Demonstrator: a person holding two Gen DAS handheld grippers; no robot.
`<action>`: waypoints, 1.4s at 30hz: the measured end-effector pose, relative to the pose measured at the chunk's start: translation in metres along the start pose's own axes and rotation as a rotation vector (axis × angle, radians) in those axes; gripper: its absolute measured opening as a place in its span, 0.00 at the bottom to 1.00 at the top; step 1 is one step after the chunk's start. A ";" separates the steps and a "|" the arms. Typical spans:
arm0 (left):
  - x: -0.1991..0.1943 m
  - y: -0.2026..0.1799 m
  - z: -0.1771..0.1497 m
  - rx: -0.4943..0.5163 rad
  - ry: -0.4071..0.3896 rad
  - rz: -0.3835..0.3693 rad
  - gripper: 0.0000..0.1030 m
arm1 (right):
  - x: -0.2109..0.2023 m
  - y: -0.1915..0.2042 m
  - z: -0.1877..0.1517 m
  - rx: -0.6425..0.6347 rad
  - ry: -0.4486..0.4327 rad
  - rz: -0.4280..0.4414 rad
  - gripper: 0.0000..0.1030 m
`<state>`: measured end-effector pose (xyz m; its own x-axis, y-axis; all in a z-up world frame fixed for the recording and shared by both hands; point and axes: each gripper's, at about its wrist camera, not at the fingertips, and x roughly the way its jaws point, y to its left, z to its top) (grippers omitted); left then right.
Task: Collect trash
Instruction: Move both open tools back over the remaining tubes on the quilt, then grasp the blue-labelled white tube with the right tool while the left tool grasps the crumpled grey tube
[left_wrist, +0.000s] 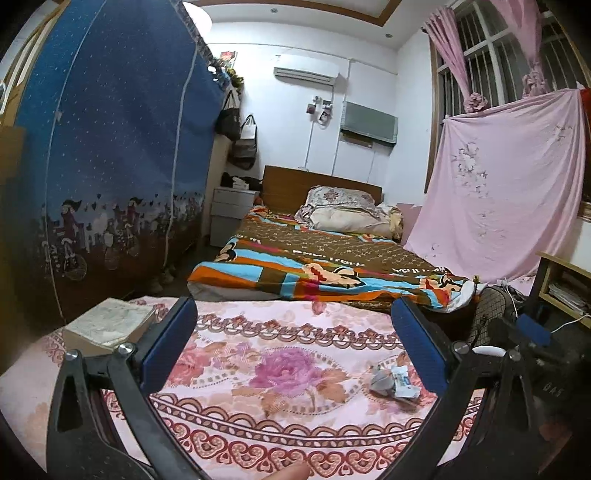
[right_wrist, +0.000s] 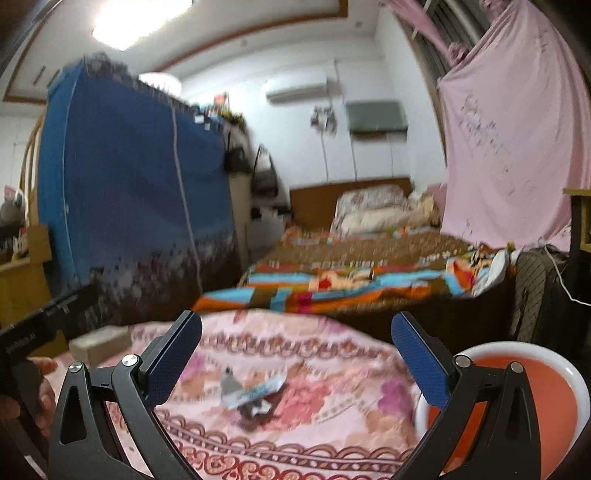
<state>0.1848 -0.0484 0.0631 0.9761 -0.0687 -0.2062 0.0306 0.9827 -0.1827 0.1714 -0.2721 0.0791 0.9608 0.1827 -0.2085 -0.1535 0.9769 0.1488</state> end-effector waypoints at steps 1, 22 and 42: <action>0.002 0.002 -0.001 -0.005 0.010 0.003 0.89 | 0.003 0.001 -0.002 -0.005 0.015 0.001 1.00; 0.056 0.017 -0.025 -0.006 0.350 0.037 0.80 | 0.087 0.028 -0.040 -0.117 0.515 0.067 0.84; 0.087 -0.025 -0.039 0.076 0.543 -0.145 0.56 | 0.066 -0.032 -0.034 0.089 0.510 0.009 0.74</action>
<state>0.2602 -0.0858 0.0128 0.7105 -0.2629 -0.6527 0.1915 0.9648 -0.1802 0.2318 -0.2874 0.0278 0.7214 0.2438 -0.6482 -0.1197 0.9658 0.2301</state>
